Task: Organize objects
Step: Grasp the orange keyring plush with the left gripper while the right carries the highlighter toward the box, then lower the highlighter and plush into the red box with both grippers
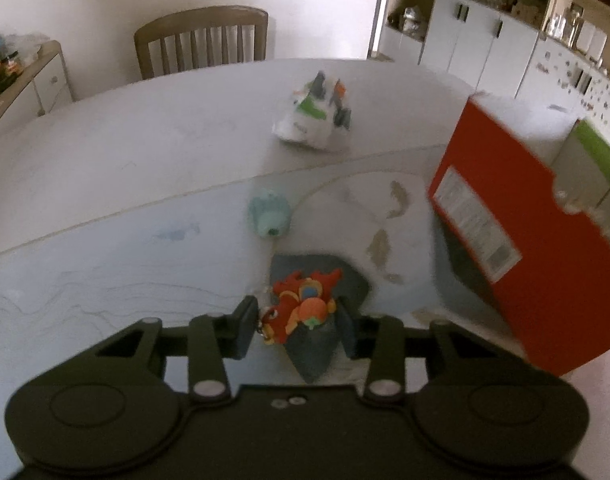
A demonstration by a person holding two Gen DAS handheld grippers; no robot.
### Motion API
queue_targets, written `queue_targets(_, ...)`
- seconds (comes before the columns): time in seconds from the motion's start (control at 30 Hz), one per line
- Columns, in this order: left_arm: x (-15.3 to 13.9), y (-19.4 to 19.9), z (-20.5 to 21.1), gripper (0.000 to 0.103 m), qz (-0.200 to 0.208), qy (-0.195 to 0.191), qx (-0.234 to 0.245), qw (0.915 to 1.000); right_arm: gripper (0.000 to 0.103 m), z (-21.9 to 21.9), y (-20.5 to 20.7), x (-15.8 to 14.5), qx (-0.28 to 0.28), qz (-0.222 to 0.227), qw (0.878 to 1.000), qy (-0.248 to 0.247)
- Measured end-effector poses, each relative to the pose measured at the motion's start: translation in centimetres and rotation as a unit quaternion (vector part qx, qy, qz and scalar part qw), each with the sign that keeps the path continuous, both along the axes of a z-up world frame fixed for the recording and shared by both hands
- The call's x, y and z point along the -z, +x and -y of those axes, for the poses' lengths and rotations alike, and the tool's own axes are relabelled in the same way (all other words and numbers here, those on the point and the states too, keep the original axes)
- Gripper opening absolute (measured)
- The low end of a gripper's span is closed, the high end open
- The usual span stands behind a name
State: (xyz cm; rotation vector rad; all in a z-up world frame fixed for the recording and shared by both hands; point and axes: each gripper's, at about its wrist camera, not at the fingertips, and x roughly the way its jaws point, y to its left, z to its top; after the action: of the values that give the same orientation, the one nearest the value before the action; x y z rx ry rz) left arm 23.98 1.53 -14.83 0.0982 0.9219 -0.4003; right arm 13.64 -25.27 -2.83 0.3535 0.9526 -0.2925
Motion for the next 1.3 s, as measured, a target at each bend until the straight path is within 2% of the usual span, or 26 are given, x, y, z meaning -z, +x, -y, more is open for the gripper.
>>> queue_targets(0.2,-3.4,-1.5,0.4,0.04,0.017,-0.03,-0.006,0.9994,0.015,2.1,-1.5,-0.1,0.02,-0.002,1.0,-0.008)
queue_targets(0.4,-6.7,-2.9,2.2,0.04,0.036,-0.042,-0.002,0.9985,0.015,4.6,-3.4,0.0,0.034,-0.005,0.999,-0.01)
queue_targets(0.63,-9.7,-4.2,7.2,0.04,0.058,-0.051,0.025,0.9967,0.015,7.3,-5.4,0.5,0.044,-0.009,0.999,-0.011)
queue_targets(0.9,-10.3,-4.9,13.8,0.04,0.057,-0.063,0.059,0.9946,0.015,10.1,-7.4,1.7,0.054,-0.028,0.998,-0.015)
queue_targets(1.3,-8.5,-4.8,21.6,0.04,0.032,-0.064,0.1,0.9924,0.015,12.1,-9.1,2.9,0.046,-0.045,0.998,-0.013)
